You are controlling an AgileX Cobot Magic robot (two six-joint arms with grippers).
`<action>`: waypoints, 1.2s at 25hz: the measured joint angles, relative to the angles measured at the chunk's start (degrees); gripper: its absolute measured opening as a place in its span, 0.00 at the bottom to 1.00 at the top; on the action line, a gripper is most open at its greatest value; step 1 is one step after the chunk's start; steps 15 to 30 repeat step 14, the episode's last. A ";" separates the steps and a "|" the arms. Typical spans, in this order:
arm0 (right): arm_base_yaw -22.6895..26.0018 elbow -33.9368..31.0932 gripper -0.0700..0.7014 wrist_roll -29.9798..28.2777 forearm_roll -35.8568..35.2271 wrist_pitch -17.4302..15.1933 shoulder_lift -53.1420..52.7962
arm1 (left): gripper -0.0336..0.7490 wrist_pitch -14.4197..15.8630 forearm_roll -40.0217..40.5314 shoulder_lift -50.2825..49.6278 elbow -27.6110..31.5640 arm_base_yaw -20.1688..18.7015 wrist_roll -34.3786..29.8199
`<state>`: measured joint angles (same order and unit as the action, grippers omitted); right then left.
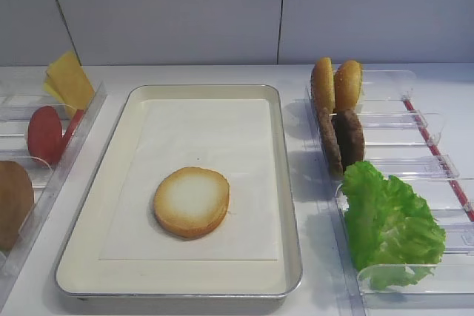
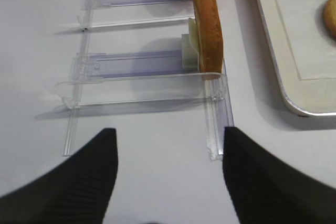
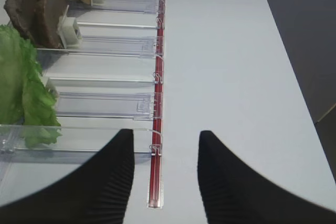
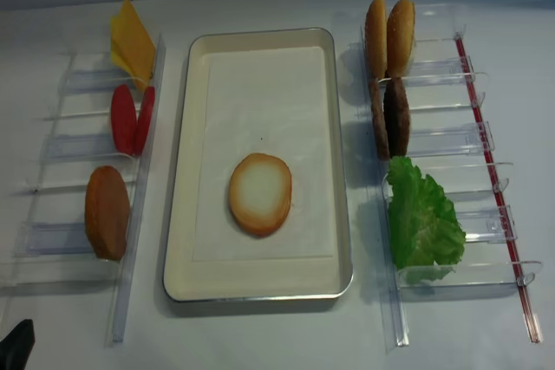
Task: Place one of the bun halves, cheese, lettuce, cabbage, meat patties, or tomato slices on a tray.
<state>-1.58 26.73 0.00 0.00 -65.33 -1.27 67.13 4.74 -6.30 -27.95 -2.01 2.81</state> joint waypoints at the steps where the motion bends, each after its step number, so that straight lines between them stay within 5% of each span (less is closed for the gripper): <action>1: 0.00 0.00 0.51 0.00 0.00 0.00 0.00 | 0.59 0.00 0.00 0.00 0.00 0.00 0.00; 30: 0.00 0.00 0.51 0.00 0.00 0.00 0.00 | 0.59 0.00 0.00 0.00 0.00 0.00 0.00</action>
